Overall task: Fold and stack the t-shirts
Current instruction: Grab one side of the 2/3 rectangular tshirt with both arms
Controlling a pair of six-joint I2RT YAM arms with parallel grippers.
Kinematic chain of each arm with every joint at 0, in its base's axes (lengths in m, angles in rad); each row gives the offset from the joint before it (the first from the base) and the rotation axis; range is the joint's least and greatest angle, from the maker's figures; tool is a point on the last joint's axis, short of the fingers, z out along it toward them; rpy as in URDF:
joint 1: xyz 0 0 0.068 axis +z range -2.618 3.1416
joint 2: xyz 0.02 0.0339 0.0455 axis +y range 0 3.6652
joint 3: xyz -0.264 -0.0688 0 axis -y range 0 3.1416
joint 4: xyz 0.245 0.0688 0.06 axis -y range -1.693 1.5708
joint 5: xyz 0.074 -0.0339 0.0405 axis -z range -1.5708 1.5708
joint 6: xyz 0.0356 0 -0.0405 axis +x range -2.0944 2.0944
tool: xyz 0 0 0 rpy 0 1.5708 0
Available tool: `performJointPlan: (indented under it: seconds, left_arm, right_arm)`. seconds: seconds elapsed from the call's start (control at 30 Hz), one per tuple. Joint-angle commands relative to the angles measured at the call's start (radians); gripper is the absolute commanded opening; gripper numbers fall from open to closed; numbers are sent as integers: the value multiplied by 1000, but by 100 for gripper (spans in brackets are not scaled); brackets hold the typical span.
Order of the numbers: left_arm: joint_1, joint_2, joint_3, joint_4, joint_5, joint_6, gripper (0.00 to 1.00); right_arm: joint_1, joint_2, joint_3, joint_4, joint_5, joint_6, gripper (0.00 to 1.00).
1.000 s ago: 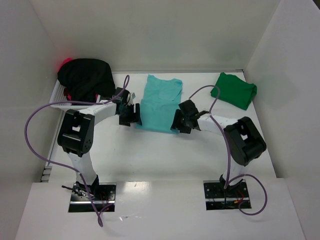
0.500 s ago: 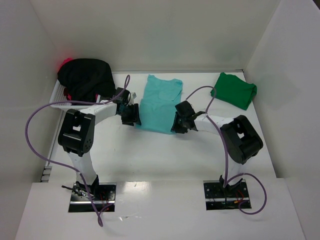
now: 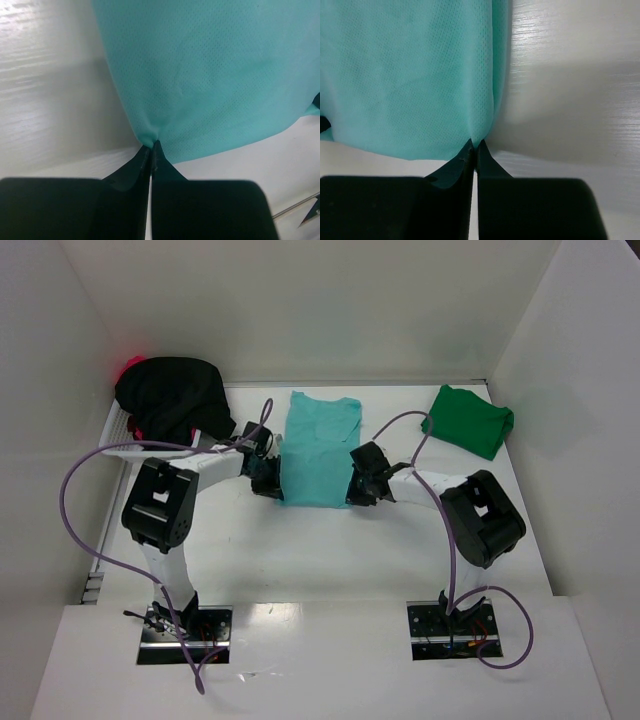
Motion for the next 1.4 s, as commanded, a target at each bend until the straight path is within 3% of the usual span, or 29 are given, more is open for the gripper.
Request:
performJointPlan:
  seconds: [0.0,0.57,0.87,1.1,1.37]
  left_arm:
    - [-16,-23,-26,-2,-21,-17,0]
    - [-112,-156,-167,-33,-89,-112,0]
    - [-257,-296,-277,-53,-103,-222,0]
    - [-325,-458,-328,-122,-123,-310,0]
    - [-366,-695,-296,-245,-132,-415,0]
  right_arm:
    - [12,-25,5,-18,40,-18,2]
    - [12,-181,-142,-27,40,14,0]
    - [42,-340,-218,-63,41,74,0]
    - [125,-502,-308,-97,32,152,0]
    - [208,-678,-275,-249,57,220,0]
